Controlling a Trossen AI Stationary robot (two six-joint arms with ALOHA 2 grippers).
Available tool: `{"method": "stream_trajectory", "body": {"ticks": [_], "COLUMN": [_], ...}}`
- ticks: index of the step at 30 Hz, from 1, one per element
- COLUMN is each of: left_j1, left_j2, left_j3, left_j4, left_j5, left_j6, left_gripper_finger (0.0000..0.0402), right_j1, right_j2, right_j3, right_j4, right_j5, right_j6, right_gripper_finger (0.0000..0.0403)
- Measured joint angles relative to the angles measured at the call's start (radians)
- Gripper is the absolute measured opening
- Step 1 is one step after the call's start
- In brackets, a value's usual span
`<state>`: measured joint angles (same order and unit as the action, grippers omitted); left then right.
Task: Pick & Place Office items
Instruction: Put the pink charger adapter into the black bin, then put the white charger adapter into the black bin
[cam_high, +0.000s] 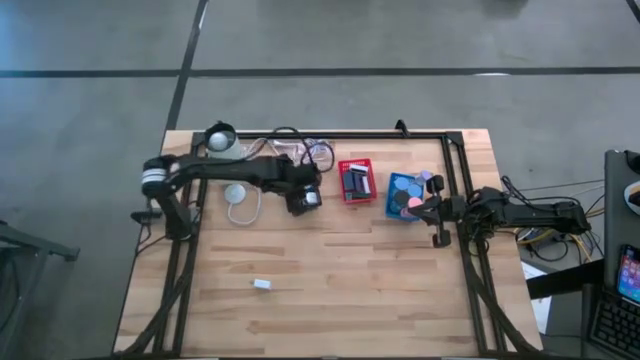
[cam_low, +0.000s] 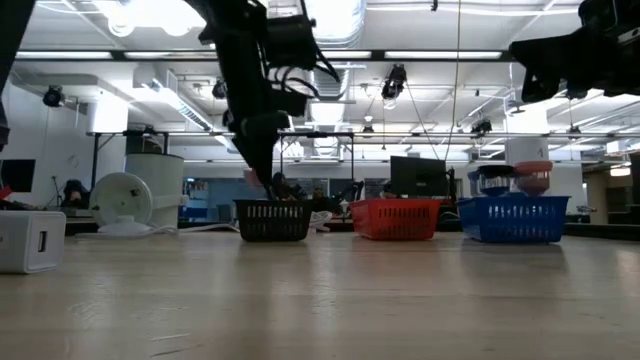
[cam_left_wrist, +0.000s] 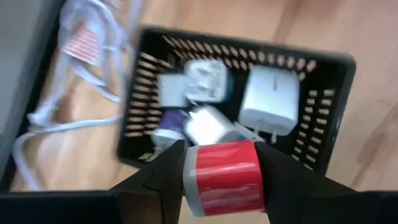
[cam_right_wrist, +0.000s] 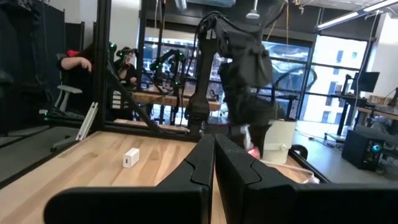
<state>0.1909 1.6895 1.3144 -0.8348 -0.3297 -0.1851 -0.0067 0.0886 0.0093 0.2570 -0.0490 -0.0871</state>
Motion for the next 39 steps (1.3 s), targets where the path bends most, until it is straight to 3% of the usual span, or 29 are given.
{"method": "stream_trajectory", "body": {"ticks": [8,31,39], "left_j1": [0.02,0.021,0.021], "left_j2": [0.097,0.109,0.108], "left_j3": [0.0,-0.006,-0.006], "left_j4": [0.006,0.007,0.009], "left_j5": [0.031,0.079,0.079], "left_j6": [0.01,0.032,0.019], "left_gripper_finger": [0.0168,0.0168,0.0253], "right_j1": [0.0,0.0,0.0], "right_j2": [0.0,-0.001,0.0], "right_j3": [0.0,0.0,0.0], "right_j4": [-0.015,-0.015,-0.015], "right_j5": [0.0,0.0,0.0], "right_j6": [-0.003,-0.003,-0.003], "right_gripper_finger": [0.0008,0.0008,0.0008]}}
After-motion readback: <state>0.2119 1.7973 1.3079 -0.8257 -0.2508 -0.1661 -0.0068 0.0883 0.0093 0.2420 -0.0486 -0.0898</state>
